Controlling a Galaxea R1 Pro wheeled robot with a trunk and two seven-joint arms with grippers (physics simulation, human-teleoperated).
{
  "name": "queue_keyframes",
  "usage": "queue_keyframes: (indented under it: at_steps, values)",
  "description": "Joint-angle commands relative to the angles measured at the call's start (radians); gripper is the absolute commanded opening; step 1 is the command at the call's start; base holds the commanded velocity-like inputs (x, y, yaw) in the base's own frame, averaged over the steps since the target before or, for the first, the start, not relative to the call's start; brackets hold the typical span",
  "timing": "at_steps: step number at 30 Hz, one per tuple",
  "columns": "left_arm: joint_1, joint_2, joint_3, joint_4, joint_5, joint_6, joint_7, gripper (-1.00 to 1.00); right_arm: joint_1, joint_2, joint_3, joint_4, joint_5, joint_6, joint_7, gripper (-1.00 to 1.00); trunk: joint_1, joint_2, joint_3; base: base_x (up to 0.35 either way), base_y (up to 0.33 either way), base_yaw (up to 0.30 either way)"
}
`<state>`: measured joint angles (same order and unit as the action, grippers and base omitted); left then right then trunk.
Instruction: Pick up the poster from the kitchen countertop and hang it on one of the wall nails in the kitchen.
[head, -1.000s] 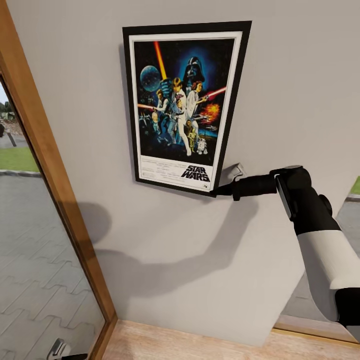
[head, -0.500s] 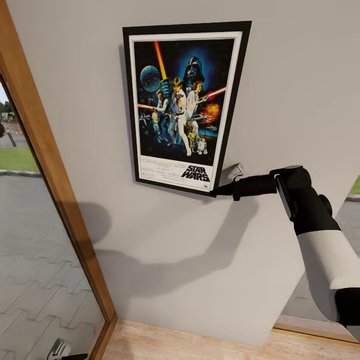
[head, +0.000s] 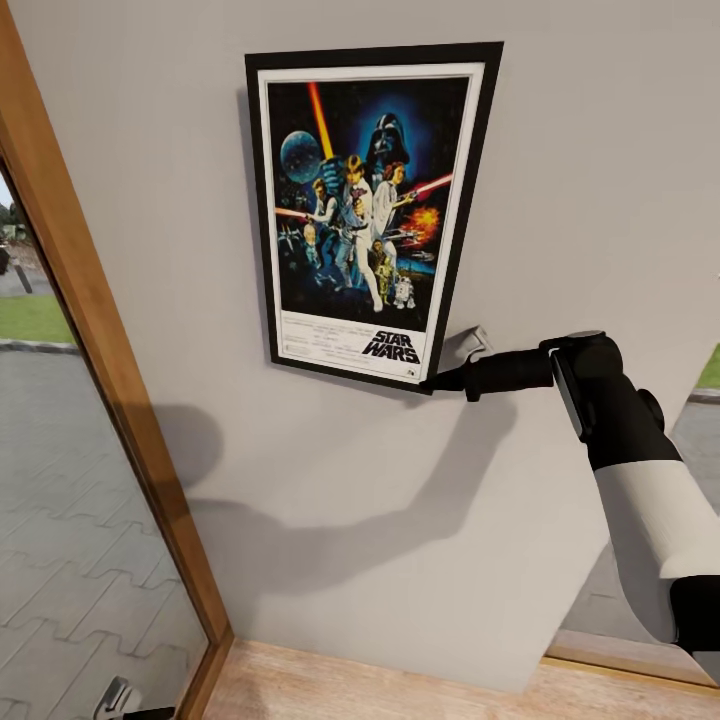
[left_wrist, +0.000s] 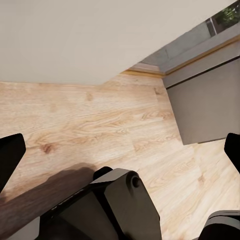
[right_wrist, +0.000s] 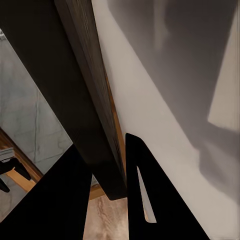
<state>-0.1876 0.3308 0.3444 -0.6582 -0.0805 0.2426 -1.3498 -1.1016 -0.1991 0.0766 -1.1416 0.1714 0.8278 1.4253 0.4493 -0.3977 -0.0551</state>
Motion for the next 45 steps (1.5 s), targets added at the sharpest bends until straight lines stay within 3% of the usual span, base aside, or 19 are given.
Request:
queue_keyframes:
  at_steps: [1, 45]
  values:
    - [-0.001, -0.001, 0.005, -0.001, -0.008, 0.011, -0.007, 1.0, -0.001, 0.0, 0.0, -0.001, 0.008, 0.011, 0.007, -1.0, 0.001, -0.002, -0.002, 0.0, -0.011, 0.0]
    - [-0.001, -0.002, 0.008, 0.02, -0.018, 0.011, -0.003, 1.0, 0.002, 0.004, 0.0, 0.005, 0.005, 0.02, 0.007, -1.0, 0.001, -0.002, -0.002, 0.0, -0.001, 0.0]
